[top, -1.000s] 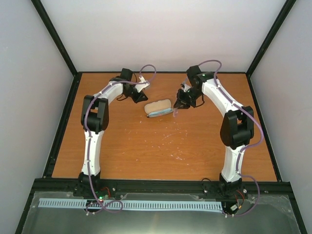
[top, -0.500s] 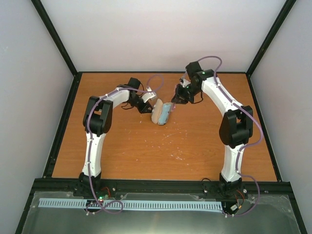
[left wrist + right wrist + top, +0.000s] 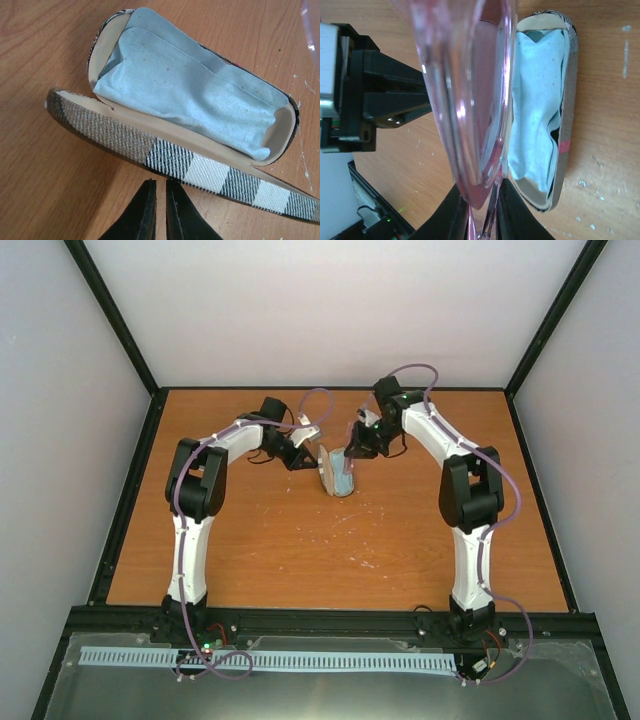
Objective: Organize the sunglasses
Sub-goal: Place the sunglasses in the sunglasses case.
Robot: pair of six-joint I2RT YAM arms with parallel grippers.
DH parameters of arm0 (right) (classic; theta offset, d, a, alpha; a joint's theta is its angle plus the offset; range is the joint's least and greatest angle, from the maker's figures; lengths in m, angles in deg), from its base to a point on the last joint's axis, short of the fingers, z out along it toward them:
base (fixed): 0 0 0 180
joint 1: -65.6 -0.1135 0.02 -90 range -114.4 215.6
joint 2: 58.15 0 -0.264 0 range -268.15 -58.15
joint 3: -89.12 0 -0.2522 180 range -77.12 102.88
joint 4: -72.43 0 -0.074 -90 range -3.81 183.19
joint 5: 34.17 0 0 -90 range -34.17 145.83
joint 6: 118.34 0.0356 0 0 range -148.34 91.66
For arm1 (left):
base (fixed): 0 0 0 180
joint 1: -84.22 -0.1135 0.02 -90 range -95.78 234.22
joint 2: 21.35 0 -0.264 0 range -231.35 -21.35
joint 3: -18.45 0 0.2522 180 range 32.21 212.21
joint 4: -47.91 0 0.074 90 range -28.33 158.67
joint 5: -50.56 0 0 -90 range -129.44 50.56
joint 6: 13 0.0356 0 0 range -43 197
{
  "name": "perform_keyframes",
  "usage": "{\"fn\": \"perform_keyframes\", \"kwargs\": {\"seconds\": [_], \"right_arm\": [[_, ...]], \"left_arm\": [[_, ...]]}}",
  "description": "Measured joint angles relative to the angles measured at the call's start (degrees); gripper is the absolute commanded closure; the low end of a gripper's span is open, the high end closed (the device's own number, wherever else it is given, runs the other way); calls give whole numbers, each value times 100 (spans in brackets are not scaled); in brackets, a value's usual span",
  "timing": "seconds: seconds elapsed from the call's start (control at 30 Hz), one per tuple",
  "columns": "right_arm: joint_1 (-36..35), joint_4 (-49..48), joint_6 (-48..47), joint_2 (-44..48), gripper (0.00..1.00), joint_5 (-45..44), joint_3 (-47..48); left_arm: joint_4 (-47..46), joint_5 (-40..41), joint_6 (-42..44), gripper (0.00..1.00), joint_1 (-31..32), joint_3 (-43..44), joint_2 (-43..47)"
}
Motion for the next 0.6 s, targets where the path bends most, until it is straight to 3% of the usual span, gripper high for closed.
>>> {"fn": "perform_keyframes", "kwargs": {"seconds": [0.6], "right_arm": [[-369, 216, -590, -796, 87, 199, 216]], "left_arm": [[-197, -114, -219, 90, 4, -57, 4]]}}
